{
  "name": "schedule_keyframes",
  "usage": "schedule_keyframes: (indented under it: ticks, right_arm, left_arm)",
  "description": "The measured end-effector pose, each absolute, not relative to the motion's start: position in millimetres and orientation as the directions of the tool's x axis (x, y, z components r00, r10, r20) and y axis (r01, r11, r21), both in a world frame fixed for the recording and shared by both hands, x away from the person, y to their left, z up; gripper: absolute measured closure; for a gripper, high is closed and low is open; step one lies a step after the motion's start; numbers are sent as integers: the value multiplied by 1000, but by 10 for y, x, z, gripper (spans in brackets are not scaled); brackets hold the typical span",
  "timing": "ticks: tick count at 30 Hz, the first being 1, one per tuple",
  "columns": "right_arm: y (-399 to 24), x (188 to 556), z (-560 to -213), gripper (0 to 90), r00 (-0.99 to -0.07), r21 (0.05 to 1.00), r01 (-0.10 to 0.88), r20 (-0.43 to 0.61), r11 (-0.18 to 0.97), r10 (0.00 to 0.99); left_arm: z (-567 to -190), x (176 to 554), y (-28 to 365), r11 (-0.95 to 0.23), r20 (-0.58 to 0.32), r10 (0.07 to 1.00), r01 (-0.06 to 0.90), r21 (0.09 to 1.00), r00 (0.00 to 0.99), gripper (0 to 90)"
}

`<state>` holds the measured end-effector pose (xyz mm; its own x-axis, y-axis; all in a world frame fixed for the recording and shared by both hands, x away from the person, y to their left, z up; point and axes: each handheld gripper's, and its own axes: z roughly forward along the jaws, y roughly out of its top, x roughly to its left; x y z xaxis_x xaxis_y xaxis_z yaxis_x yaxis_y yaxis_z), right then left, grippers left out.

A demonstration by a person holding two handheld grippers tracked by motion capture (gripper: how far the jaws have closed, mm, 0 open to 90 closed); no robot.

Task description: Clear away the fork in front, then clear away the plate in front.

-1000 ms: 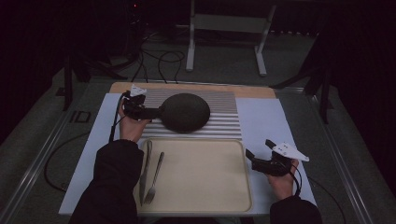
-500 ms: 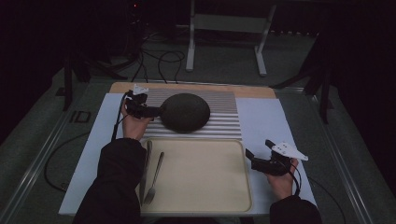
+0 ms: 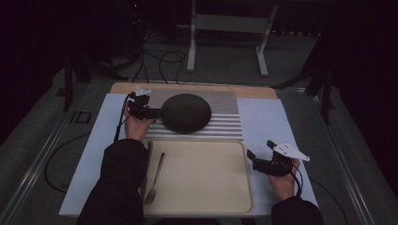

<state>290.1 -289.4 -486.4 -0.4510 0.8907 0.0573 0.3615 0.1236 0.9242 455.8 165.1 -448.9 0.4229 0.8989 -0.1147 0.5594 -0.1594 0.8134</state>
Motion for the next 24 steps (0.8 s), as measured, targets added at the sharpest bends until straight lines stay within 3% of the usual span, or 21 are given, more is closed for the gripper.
schedule_keyframes:
  ticks: [24]
  right_arm:
    - [-2898,2909,-4867,81,-447,920,372,63,121,892]
  left_arm:
    - [-4588,4619,1606,-138,-150,898,588,797,414,0]
